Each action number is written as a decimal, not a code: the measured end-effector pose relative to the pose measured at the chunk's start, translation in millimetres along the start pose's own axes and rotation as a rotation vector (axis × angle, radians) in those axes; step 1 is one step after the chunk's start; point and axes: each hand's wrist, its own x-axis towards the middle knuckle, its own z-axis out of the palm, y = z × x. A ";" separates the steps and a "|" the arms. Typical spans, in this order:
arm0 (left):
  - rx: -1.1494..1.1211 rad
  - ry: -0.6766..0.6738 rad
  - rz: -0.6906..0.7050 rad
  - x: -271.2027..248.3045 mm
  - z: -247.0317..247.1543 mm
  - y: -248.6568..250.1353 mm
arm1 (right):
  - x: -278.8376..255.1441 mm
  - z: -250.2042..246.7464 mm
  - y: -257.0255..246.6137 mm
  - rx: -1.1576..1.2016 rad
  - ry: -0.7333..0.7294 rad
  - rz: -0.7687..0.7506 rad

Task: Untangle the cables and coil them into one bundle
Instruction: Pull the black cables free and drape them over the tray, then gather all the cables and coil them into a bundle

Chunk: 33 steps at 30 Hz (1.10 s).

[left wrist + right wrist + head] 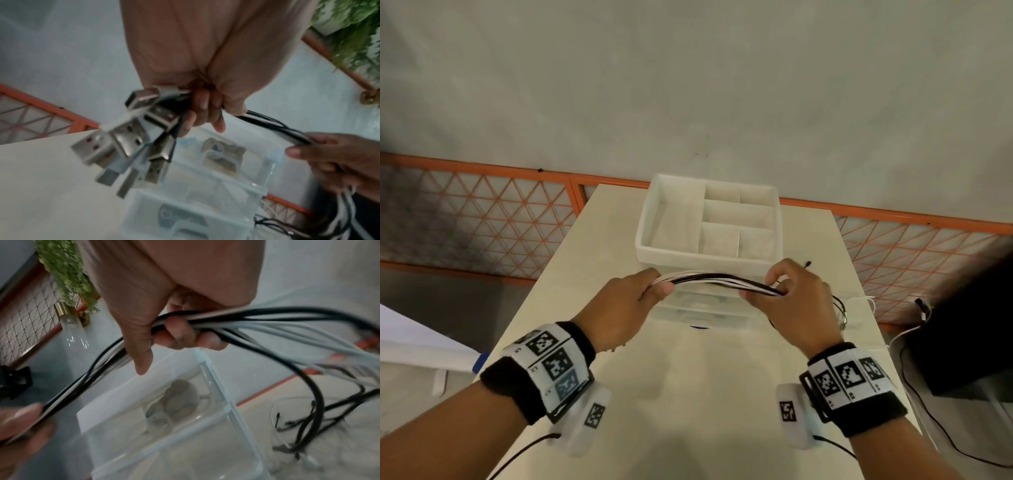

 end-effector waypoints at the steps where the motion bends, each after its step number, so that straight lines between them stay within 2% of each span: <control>1: 0.016 -0.017 -0.022 -0.5 -0.1 -5.6 | 1.7 -4.8 2.7 -0.012 0.042 -0.002; 4: 0.036 -0.146 -0.071 -3.6 6.5 -14.9 | 0.8 -7.8 -2.6 -0.009 0.112 -0.082; 7: -0.164 -0.251 -0.142 -5.9 7.4 -10.2 | -1.3 -8.5 -19.0 0.092 0.050 -0.158; 11: -0.332 -0.258 -0.035 -0.2 -13.0 20.9 | -3.8 -6.6 -45.4 0.109 -0.084 -0.284; 14: -0.363 -0.292 0.033 2.4 -27.9 58.3 | -6.7 -1.1 -63.6 0.114 -0.145 -0.373; 16: -0.356 -0.220 0.089 3.2 -30.3 77.8 | -6.6 -3.1 -71.1 0.206 -0.156 -0.384; 19: -0.385 0.032 0.112 3.2 -35.7 92.9 | -0.3 -15.3 -66.1 0.332 -0.192 -0.316; 20: -0.429 0.100 0.106 3.4 -40.7 94.6 | 2.9 -18.0 -57.5 0.301 -0.202 -0.285; 22: -0.490 0.142 0.093 3.4 -52.4 94.6 | 6.9 -18.8 -35.9 0.185 -0.182 -0.204; 25: -0.332 0.094 0.045 3.0 -60.8 86.8 | 8.2 -19.5 -12.1 0.160 0.031 -0.086; 27: -0.159 0.080 -0.024 4.2 -56.9 80.6 | 7.0 -24.4 -12.4 0.307 0.206 -0.094; 28: -0.105 0.097 -0.063 5.8 -54.4 78.1 | 5.6 -27.3 -15.1 0.393 0.247 -0.130; 30: -0.059 0.196 -0.117 9.1 -54.0 74.4 | -1.6 -31.2 -21.2 0.459 0.184 -0.220; 33: -0.158 0.379 -0.097 14.0 -63.1 71.2 | -18.2 -23.5 -12.1 0.453 -0.163 -0.230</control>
